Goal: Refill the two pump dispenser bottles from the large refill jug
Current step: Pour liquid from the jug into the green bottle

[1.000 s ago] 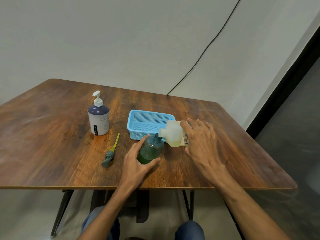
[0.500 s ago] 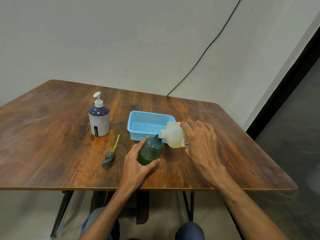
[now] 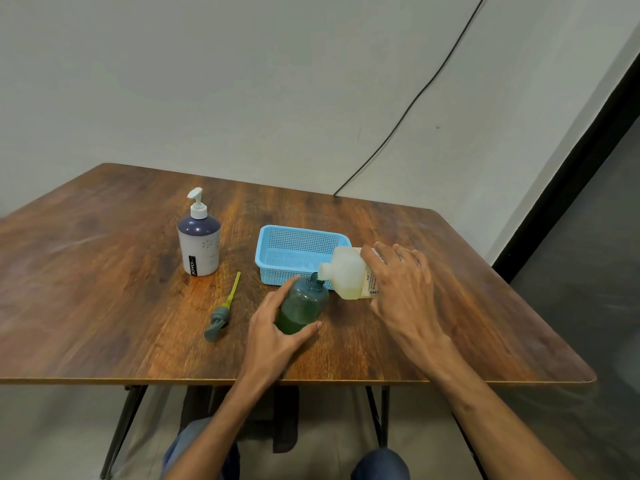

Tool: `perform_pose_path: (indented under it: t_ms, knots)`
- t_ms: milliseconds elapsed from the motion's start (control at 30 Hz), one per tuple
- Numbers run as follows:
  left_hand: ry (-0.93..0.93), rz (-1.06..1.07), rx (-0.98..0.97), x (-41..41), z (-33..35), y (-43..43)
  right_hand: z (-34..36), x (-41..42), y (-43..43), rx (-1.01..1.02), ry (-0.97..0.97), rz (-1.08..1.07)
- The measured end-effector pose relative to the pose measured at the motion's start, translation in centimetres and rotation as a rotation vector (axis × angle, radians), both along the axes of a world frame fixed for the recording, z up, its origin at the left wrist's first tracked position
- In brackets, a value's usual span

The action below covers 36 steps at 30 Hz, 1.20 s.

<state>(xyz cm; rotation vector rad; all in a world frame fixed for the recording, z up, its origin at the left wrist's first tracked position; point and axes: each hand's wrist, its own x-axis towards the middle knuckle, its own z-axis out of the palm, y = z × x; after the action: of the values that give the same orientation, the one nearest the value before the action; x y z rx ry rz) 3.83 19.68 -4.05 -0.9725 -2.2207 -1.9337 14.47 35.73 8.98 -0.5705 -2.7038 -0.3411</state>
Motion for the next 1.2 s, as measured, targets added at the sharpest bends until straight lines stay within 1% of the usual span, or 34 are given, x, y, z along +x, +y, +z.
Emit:
perform_pose_path:
  t_ms: [667, 900, 1200]
  knots:
    - [0.004, -0.006, 0.006, 0.6, 0.2, 0.7, 0.2, 0.6, 0.9, 0.026, 0.005, 0.015]
    - [0.001, -0.005, 0.009, 0.7, 0.3, 0.8, -0.4, 0.6, 1.3, 0.032, 0.062, 0.018]
    - [-0.006, -0.017, 0.018, 0.8, 0.4, 0.8, -1.8, 0.6, 1.5, -0.088, 0.153, 0.055]
